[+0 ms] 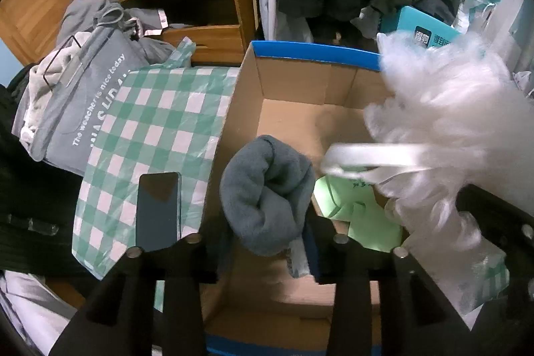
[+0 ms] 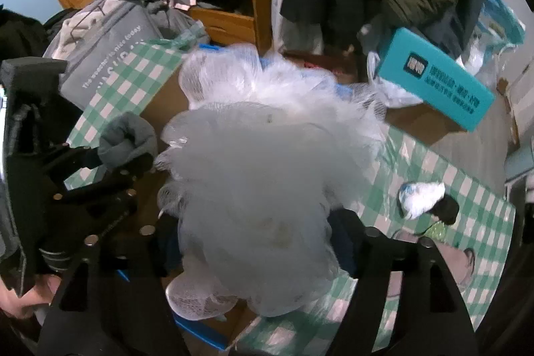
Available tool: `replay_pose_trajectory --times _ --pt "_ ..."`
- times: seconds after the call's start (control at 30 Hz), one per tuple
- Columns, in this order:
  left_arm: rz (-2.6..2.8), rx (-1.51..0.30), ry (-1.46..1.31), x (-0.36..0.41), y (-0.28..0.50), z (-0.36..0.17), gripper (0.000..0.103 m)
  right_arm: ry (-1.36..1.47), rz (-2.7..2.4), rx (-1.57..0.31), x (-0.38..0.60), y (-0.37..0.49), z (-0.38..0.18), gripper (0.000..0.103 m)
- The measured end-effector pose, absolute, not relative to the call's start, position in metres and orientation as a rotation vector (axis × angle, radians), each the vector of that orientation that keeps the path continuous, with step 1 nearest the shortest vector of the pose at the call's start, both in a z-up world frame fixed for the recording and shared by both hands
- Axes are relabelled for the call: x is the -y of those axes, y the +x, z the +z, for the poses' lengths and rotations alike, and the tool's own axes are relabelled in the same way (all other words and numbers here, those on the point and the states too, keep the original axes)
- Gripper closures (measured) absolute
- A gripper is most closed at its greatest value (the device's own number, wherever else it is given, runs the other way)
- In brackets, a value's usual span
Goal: Organize soft objects
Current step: 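Open both grippers to drop the sock and bath puff into the box, then move both grippers out of the box back over the table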
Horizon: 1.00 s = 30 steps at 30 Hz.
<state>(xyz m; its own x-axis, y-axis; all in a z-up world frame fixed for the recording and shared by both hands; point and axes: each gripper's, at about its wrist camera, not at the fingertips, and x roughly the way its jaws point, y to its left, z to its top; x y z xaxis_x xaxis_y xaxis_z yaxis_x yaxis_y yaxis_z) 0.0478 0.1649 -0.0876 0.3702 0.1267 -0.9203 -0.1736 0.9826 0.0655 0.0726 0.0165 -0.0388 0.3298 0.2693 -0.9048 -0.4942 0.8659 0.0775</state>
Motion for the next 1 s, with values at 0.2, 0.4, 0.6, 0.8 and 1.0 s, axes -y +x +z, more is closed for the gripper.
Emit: replay_pose_trajectory --times 0.2,0.4,0.6,0.8,1.0 --pt "0.199 -1.143 -0.031 -0.165 0.044 -0.077 0.037 -0.283 0.517 -1.079 -0.022 0.060 -0.028 0.023" --pt "0.203 -1.123 -0.011 -0.163 0.042 -0.069 0.028 -0.281 0.491 -1.054 -0.015 0.057 -0.022 0.023" --pt "0.185 -1.110 -0.013 -0.158 0.039 -0.062 0.028 -0.241 0.474 -1.063 -0.002 0.060 -0.021 0.023" --pt "0.169 -1.101 -0.004 -0.148 0.038 -0.057 0.028 -0.215 0.449 -1.077 0.012 0.060 -0.024 0.023" --pt "0.149 -1.094 -0.002 -0.138 0.039 -0.052 0.028 -0.194 0.426 -1.077 0.028 0.061 -0.023 0.023"
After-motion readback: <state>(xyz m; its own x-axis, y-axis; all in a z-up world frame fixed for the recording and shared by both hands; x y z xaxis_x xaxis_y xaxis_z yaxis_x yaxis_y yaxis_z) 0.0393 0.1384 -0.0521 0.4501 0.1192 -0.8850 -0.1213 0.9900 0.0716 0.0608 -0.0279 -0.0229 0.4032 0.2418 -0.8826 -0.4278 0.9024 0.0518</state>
